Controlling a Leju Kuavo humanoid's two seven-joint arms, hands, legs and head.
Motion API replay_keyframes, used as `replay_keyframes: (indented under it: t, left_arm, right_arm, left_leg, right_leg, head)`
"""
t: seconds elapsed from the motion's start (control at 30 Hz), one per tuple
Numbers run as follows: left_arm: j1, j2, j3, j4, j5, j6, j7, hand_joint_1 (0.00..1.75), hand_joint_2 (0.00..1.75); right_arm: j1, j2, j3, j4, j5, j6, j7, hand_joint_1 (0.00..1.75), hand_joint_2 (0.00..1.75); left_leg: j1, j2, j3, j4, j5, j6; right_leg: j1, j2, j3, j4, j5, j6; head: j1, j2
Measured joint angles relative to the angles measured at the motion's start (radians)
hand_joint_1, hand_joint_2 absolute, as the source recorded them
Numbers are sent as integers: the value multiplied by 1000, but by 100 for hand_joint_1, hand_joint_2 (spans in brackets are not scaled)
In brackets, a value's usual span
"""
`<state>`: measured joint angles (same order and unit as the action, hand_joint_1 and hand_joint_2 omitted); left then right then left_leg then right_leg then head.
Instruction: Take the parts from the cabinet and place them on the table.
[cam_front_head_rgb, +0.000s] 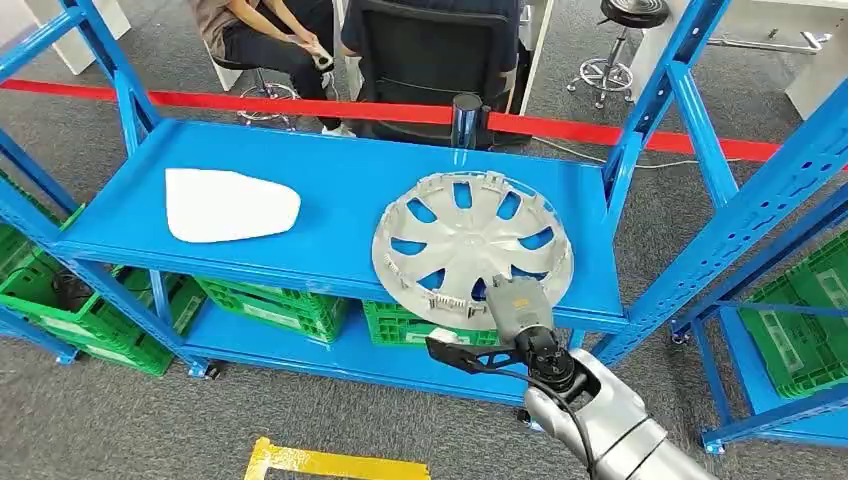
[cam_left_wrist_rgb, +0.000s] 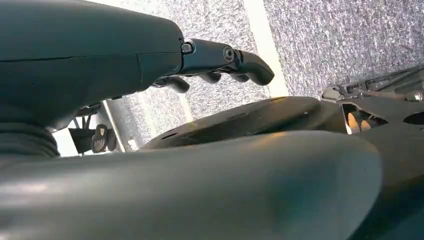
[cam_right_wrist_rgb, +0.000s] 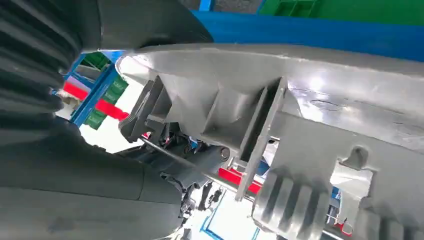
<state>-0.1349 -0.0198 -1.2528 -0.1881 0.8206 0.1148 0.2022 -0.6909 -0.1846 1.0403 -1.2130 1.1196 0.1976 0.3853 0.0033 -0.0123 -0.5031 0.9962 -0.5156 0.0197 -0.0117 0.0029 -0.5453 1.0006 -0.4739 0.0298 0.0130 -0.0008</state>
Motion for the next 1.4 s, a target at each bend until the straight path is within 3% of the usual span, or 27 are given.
replay_keyframes:
  t: [0.17,0.23,0.37,0.43,0.57,0.7,0.83,1.07,1.23,1.4]
  left_arm:
    - [0,-2,0,0,8,8,0,0,0]
    - [1,-3,0,0,14,13,-1,0,0]
    - [2,-5,0,0,35,27,0,0,0]
    - [5,-6,2,0,56,40,5,0,0]
    - [8,-5,3,1,69,39,-1,0,0]
    - [10,-6,3,1,71,42,-15,0,0]
    - [10,-6,3,1,68,50,-14,0,0]
    - [11,-8,3,1,68,53,-14,0,0]
    - [11,-10,4,1,79,72,-18,0,0]
    - [11,-13,4,1,83,82,-21,0,0]
  right_arm:
    - [9,-14,-42,-57,-43,-29,13,175,175]
    - [25,-18,-73,-93,-141,-93,25,175,175]
    - [56,-31,-181,-236,-490,-269,37,175,175]
    - [62,-45,-230,-317,-624,-312,45,175,175]
    - [90,-75,-301,-460,-737,-351,44,175,175]
    - [123,-105,-360,-573,-845,-435,31,175,175]
    - [185,-138,-415,-676,-979,-511,-18,175,175]
    - [252,-171,-478,-792,-1036,-545,-74,175,175]
    - [322,-171,-499,-861,-1045,-590,-161,175,175]
    - [370,-170,-508,-914,-1036,-614,-188,175,175]
  left_leg:
    - [0,0,0,0,0,0]
    - [0,0,0,0,0,0]
    - [0,0,-1,1,0,0]
    - [0,0,-1,1,0,0]
    - [0,0,-2,1,0,0]
    - [0,1,-3,1,0,0]
    - [0,0,-4,1,0,0]
    - [0,1,-5,0,0,0]
    - [0,1,-6,0,0,0]
    - [0,1,-6,0,0,0]
  right_leg:
    - [0,0,0,0,0,0]
    - [0,0,0,0,0,0]
    - [0,0,-1,0,1,0]
    - [0,0,-2,0,1,0]
    - [0,1,-2,-1,1,0]
    - [0,1,-4,-1,1,0]
    - [0,1,-4,-1,1,0]
    - [0,1,-6,-1,1,0]
    - [0,1,-6,-1,1,0]
    - [0,2,-6,-1,1,0]
  head:
    - [1,0]
    - [1,0]
    - [0,0]
    - [2,0]
    - [2,0]
    - [2,0]
    - [2,0]
    - [2,0]
    - [2,0]
    - [1,0]
